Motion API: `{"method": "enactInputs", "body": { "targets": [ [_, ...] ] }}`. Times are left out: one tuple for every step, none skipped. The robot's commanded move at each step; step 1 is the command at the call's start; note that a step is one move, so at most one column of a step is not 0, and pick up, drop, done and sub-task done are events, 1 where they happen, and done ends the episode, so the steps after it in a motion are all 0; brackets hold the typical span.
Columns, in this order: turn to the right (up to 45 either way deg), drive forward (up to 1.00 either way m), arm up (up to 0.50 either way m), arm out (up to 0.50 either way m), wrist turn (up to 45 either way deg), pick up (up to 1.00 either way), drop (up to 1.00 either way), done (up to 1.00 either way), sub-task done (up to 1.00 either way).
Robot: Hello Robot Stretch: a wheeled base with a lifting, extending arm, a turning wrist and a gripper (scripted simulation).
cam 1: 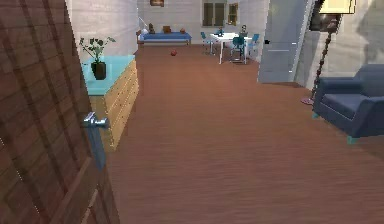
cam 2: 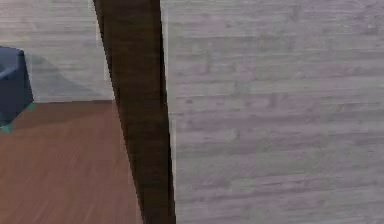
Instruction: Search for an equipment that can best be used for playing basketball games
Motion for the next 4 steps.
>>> {"method": "enactInputs", "body": {
  "targets": [
    [0.0, 1.0, 0.0, 0.0, 0.0, 0.0, 0.0, 0.0, 0.0],
    [-39.0, 0.0, 0.0, 0.0, 0.0, 0.0, 0.0, 0.0, 0.0],
    [0.0, 0.05, 0.0, 0.0, 0.0, 0.0, 0.0, 0.0, 0.0],
    [30.0, 0.0, 0.0, 0.0, 0.0, 0.0, 0.0, 0.0, 0.0]
  ]
}}
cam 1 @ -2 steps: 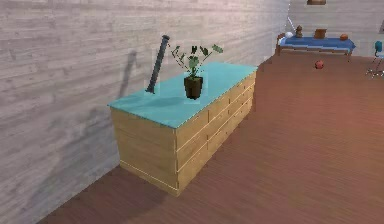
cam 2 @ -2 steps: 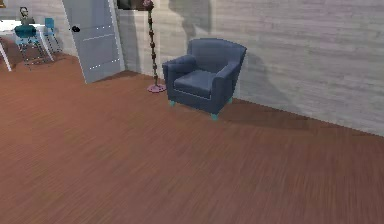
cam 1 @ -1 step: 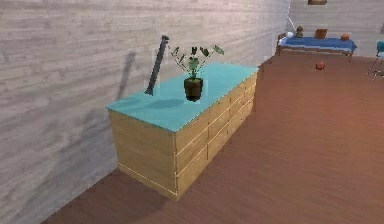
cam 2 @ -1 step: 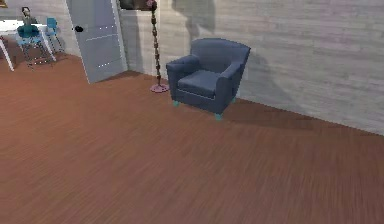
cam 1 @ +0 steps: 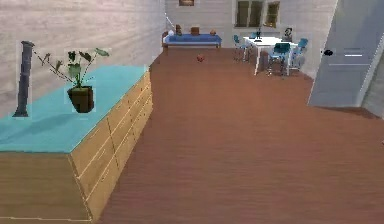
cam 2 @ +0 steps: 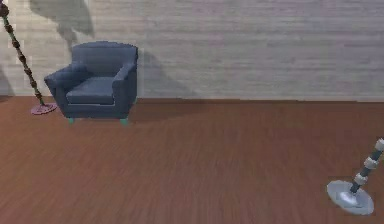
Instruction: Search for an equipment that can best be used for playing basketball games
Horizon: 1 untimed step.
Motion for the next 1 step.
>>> {"method": "enactInputs", "body": {
  "targets": [
    [0.0, 1.0, 0.0, 0.0, 0.0, 0.0, 0.0, 0.0, 0.0]
  ]
}}
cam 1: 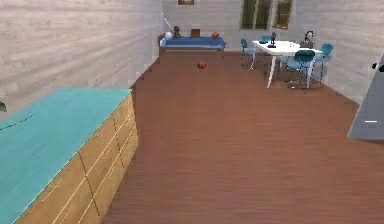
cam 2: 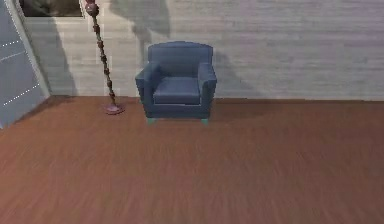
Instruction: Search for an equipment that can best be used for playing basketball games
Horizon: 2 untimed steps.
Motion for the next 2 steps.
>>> {"method": "enactInputs", "body": {
  "targets": [
    [0.0, 1.0, 0.0, 0.0, 0.0, 0.0, 0.0, 0.0, 0.0],
    [0.0, 1.0, 0.0, 0.0, 0.0, 0.0, 0.0, 0.0, 0.0]
  ]
}}
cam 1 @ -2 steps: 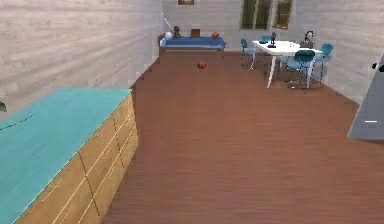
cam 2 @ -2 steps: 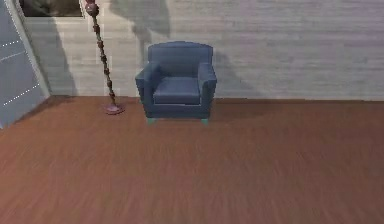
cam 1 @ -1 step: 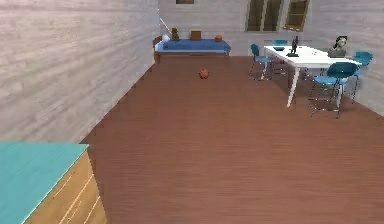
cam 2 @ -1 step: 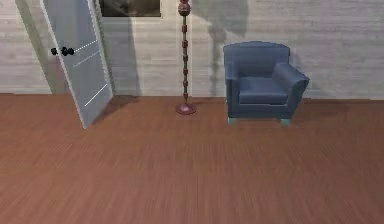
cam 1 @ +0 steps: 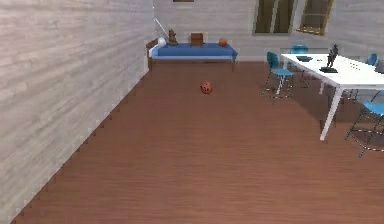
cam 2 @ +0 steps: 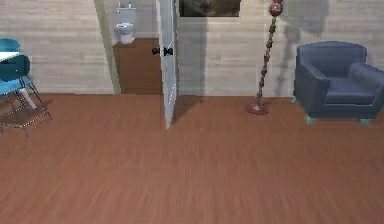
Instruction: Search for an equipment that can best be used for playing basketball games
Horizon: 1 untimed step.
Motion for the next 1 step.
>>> {"method": "enactInputs", "body": {
  "targets": [
    [3.0, 0.0, 0.0, 0.0, 0.0, 0.0, 0.0, 0.0, 0.0]
  ]
}}
